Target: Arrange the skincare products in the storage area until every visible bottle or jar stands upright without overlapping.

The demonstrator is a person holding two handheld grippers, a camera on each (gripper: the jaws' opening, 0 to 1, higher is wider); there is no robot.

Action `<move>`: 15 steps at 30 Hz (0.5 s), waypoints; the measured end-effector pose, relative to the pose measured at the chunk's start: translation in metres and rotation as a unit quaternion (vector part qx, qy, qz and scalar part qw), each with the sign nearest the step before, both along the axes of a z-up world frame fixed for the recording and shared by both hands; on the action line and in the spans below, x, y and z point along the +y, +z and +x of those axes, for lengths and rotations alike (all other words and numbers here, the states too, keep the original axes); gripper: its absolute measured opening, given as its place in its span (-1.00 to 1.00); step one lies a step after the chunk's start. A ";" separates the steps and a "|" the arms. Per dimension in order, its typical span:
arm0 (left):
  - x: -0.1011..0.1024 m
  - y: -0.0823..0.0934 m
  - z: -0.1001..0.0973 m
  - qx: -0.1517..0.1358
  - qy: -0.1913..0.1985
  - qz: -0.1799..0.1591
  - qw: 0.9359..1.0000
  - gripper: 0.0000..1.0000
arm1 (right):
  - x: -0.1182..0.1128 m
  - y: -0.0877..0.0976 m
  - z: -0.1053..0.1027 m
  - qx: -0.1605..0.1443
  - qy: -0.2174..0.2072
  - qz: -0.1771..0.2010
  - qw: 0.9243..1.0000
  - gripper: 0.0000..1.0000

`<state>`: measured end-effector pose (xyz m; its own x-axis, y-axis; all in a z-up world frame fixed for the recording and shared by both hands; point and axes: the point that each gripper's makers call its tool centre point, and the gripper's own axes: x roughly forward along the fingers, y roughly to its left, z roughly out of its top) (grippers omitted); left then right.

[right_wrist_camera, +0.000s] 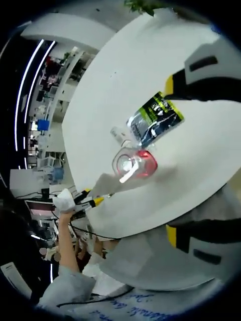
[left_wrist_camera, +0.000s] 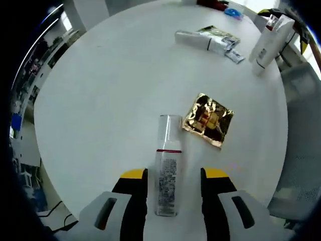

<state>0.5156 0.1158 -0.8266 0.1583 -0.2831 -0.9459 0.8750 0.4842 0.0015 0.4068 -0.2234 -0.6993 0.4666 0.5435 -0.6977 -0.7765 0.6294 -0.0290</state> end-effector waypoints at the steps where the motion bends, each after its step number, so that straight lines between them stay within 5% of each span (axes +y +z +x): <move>1: -0.001 -0.001 0.000 0.001 0.000 0.000 1.000 -0.24 | 0.000 0.000 0.001 -0.001 -0.001 0.000 1.000 0.99; 15: 0.002 -0.004 0.010 0.003 0.006 0.002 1.000 -0.59 | -0.002 -0.003 0.004 0.006 -0.004 0.005 1.000 0.99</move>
<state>0.5253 0.1179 -0.8304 0.1562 -0.2778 -0.9479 0.8689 0.4950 -0.0018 0.4107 -0.2255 -0.7025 0.4630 0.5463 -0.6980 -0.7716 0.6359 -0.0141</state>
